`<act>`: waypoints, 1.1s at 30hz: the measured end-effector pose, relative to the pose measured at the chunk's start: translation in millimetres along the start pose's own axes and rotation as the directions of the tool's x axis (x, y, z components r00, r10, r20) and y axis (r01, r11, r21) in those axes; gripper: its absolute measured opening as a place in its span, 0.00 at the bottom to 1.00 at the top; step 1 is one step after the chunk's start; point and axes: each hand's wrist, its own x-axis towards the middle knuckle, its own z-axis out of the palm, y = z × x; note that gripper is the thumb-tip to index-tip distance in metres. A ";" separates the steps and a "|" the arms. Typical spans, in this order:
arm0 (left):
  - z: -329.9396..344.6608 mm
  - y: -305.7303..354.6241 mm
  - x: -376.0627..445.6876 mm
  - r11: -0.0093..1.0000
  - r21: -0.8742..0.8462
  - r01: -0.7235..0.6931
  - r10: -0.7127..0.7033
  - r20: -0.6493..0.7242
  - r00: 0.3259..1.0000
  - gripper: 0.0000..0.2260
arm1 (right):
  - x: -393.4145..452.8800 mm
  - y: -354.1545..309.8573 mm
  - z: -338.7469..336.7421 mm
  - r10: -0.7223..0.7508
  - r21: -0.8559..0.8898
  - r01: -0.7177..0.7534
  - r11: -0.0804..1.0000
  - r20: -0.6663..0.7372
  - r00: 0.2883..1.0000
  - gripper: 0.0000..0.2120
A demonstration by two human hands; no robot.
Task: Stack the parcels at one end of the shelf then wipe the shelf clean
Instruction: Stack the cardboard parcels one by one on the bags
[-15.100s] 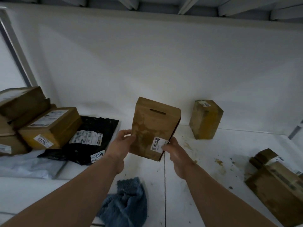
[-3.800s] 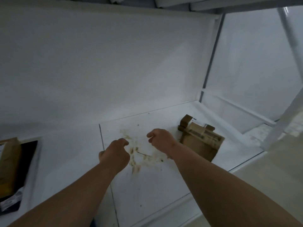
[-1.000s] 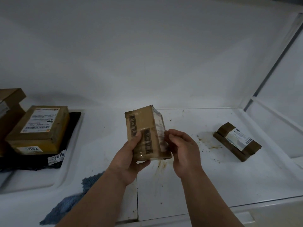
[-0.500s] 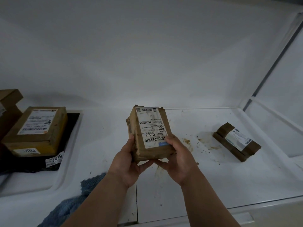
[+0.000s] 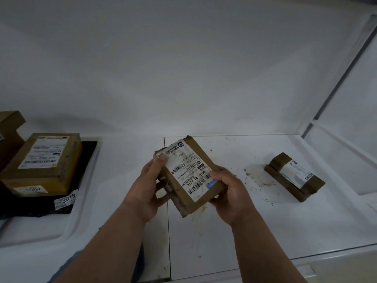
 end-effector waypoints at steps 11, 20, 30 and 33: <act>15.2 -10.6 -9.2 0.931 -0.365 0.028 -0.036 -0.015 0.999 0.11 | -6.5 18.0 10.2 0.115 0.180 -0.129 0.975 0.087 0.990 0.26; 18.6 -20.9 -14.3 0.982 -0.114 0.153 -0.148 0.050 0.988 0.12 | 7.1 18.2 9.4 0.028 0.242 0.012 0.970 -0.157 0.987 0.30; 2.8 -7.3 -8.5 0.983 -0.158 0.089 -0.075 0.090 0.993 0.18 | 10.5 14.5 5.1 -0.012 0.272 0.036 0.962 -0.088 0.996 0.52; 7.7 -15.3 -8.4 0.950 -0.304 0.071 -0.052 0.069 0.996 0.15 | 11.3 20.4 7.4 0.018 0.217 -0.008 0.976 -0.042 0.999 0.52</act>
